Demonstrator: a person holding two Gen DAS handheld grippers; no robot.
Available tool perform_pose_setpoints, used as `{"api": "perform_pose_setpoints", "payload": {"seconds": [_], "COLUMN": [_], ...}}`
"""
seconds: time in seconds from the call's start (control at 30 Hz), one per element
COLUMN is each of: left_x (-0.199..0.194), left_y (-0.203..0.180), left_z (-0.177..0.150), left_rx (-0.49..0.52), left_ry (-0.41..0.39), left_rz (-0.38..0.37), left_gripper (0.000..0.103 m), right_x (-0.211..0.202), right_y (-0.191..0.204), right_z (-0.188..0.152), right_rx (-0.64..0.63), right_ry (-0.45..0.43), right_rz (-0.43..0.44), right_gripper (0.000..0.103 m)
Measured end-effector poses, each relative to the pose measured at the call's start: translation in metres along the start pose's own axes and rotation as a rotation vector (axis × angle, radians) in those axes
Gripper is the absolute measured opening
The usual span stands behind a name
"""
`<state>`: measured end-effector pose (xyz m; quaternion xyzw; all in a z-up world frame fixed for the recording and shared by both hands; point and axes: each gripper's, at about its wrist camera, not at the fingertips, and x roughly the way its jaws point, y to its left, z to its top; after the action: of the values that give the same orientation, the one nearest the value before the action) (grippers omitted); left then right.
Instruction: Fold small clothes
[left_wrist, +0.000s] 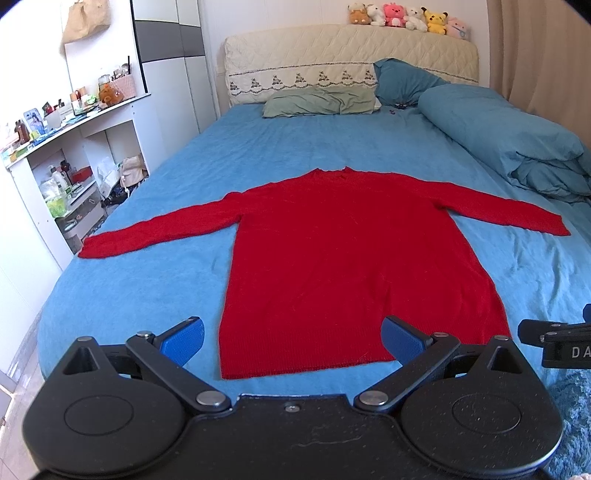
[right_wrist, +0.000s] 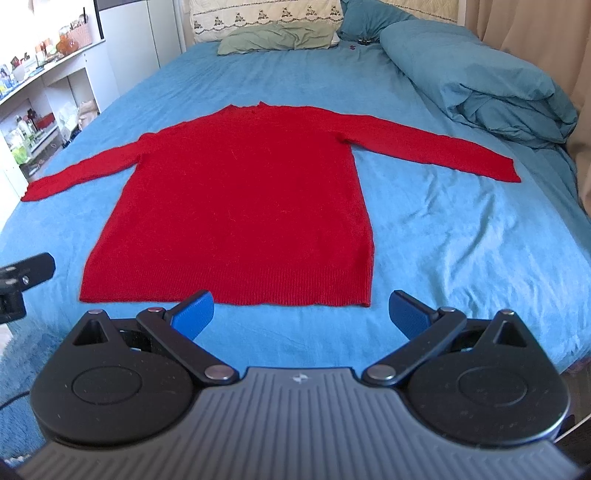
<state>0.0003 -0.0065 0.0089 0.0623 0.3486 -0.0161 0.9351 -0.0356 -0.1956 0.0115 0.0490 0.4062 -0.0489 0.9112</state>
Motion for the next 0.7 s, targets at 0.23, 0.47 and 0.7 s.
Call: {"api": "perform_pose_setpoints", "payload": {"seconds": [0.23, 0.47, 0.7], "left_x": [0.013, 0.071, 0.194], "left_y": [-0.014, -0.054, -0.118], "left_z": [0.067, 0.154, 0.217], "left_rx": [0.024, 0.114, 0.22], "left_ry": [-0.114, -0.228, -0.196], "left_rz": [-0.019, -0.053, -0.101], "left_gripper": [0.103, 0.103, 0.103], "right_x": [0.005, 0.044, 0.148], "right_y": [-0.034, -0.11, -0.215], "right_z": [0.047, 0.115, 0.16], "right_rx": [0.052, 0.169, 0.353], "right_ry": [-0.078, -0.169, -0.187], "right_rz": [-0.027, -0.147, -0.3], "right_gripper": [0.103, 0.103, 0.103]}}
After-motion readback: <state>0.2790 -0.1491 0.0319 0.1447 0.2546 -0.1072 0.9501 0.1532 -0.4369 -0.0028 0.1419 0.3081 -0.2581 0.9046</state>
